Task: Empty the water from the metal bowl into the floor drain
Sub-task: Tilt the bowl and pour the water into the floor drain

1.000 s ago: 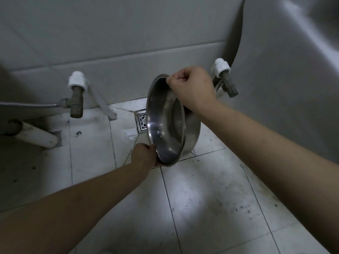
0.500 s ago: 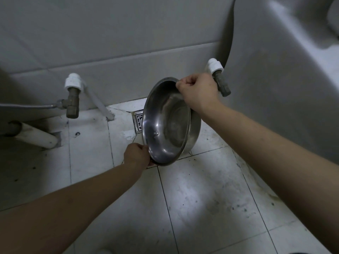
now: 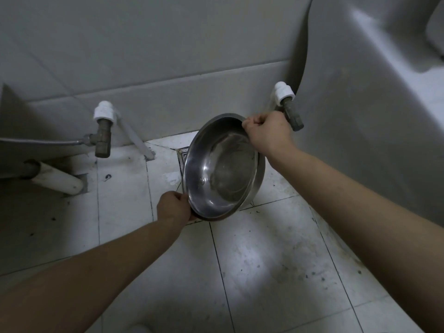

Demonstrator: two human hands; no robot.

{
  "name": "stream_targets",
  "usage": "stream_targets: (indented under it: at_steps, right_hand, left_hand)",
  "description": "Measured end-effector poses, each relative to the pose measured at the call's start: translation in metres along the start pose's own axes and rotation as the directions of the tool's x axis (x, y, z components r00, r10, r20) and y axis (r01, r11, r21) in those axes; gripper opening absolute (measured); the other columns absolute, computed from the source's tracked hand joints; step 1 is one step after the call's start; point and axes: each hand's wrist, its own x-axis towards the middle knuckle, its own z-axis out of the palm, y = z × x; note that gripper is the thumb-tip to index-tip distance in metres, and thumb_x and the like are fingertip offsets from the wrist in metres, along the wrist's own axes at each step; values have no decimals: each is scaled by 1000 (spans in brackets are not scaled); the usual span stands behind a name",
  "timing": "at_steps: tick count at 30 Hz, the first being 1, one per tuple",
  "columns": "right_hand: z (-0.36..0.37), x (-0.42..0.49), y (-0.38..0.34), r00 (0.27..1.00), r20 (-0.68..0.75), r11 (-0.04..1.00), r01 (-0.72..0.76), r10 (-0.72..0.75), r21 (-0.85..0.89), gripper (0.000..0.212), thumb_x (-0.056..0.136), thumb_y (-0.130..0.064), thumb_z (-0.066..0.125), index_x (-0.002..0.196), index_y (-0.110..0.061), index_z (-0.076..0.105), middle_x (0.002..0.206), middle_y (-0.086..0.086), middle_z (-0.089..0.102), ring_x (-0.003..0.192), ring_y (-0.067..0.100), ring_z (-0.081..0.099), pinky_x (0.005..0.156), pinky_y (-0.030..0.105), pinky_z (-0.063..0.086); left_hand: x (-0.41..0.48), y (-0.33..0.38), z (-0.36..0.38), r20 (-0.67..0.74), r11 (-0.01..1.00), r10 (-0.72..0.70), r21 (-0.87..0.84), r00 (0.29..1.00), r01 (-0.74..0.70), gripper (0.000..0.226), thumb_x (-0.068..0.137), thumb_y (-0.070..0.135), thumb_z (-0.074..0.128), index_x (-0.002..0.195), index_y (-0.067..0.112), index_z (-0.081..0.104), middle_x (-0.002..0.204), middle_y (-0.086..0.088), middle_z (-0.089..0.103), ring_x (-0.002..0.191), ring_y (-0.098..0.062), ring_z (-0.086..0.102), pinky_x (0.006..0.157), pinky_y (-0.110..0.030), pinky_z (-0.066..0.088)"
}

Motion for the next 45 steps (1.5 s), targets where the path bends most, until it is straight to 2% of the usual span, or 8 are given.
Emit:
stream_targets:
  at_steps: [7,13,22,26,34,40,43,45]
  right_hand:
    - [-1,3,7,1000,-13,1000,-24,24,-2,32,97,-27,66,69,-11,69,63,-2,59,68,18,61,77,37,56]
    - [0,6,10,997,-65,999,-30,31,10,28,99,-29,62,77,-15,72,78,3,69,78,21,66,83,37,59]
    - [-2,5,27,990,-79,992,-112,115,50,41,99,-25,63,60,-21,54,61,-2,55,62,13,54,79,36,52]
    - [-6,4,28,983,-87,982,-148,159,118,39,98,-27,63,62,-22,52,65,-2,55,73,21,59,86,38,53]
    - [-16,-1,24,972,-76,952,-200,222,231,43,97,-22,63,57,-22,48,59,-3,50,67,19,52,90,43,51]
    - [-21,-7,12,972,-41,931,-211,233,298,33,98,-23,63,66,-19,56,71,0,60,89,26,61,103,47,51]
    - [-23,-12,9,970,-42,927,-214,238,309,36,98,-23,63,63,-18,56,68,0,59,84,25,60,100,46,52]
    - [-26,-15,6,969,-44,919,-216,243,331,38,97,-23,63,61,-18,56,64,0,57,78,23,58,96,44,52]
  left_hand:
    - [2,5,-7,-44,1000,1,4,999,-1,28,99,9,55,73,4,64,77,-20,71,63,-31,71,62,-38,63]
    - [6,18,-13,-93,996,-36,-79,995,29,34,93,1,57,60,3,60,67,-19,67,68,-37,72,69,-51,63]
    - [2,34,-29,-179,984,-73,-174,981,41,22,96,7,52,83,-5,66,92,-21,70,88,-34,68,88,-49,58]
    - [-5,48,-32,-198,971,-94,-233,976,47,20,100,8,48,103,-4,64,110,-19,67,104,-32,65,98,-47,54]
    - [-14,85,-59,-292,927,-12,-363,956,-100,25,97,12,51,109,-5,65,116,-28,66,110,-42,63,95,-53,55]
    - [-20,108,-70,-340,864,-33,-482,940,-144,24,95,11,54,72,8,62,98,-21,71,100,-37,67,94,-52,53]
    - [-26,112,-74,-337,844,-62,-520,940,-131,32,93,14,61,62,14,54,66,-6,57,70,-22,55,92,-53,54]
    - [-29,115,-78,-341,832,-62,-537,938,-141,30,92,14,62,63,14,55,63,-2,52,69,-20,51,90,-51,55]
